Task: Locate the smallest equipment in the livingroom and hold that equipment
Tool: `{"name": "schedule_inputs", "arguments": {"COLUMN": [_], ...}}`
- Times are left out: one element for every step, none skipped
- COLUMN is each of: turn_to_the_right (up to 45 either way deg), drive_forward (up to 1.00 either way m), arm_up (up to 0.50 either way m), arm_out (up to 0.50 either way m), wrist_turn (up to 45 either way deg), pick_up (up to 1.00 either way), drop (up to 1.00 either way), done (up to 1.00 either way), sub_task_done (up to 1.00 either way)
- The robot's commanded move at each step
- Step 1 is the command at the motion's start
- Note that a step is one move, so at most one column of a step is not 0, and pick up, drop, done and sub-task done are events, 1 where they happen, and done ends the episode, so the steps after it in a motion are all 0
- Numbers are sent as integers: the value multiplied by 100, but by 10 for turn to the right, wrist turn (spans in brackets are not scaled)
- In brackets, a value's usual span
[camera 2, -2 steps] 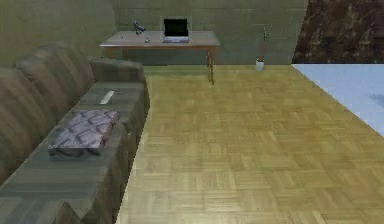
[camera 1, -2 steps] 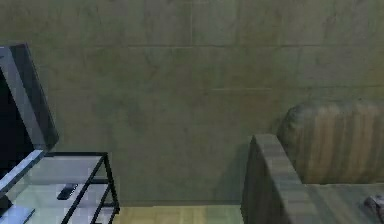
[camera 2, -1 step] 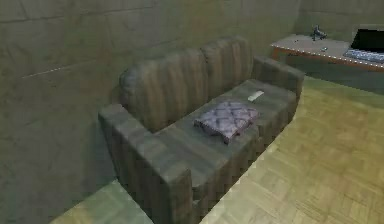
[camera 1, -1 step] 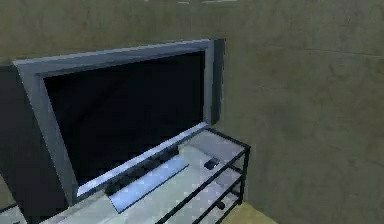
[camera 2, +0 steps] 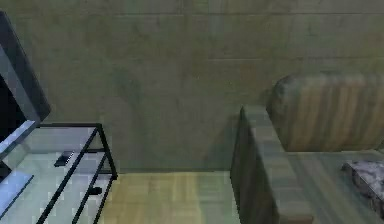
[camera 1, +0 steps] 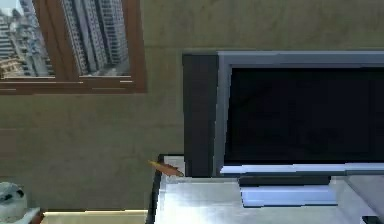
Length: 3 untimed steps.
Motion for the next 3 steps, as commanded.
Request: {"name": "schedule_inputs", "arguments": {"turn_to_the_right": [-330, -60, 450], "drive_forward": [0, 0, 0], "arm_up": [0, 0, 0], "arm_out": [0, 0, 0], "wrist_turn": [0, 0, 0], "pick_up": [0, 0, 0], "drop": [0, 0, 0], "done": [0, 0, 0], "sub_task_done": [0, 0, 0]}}
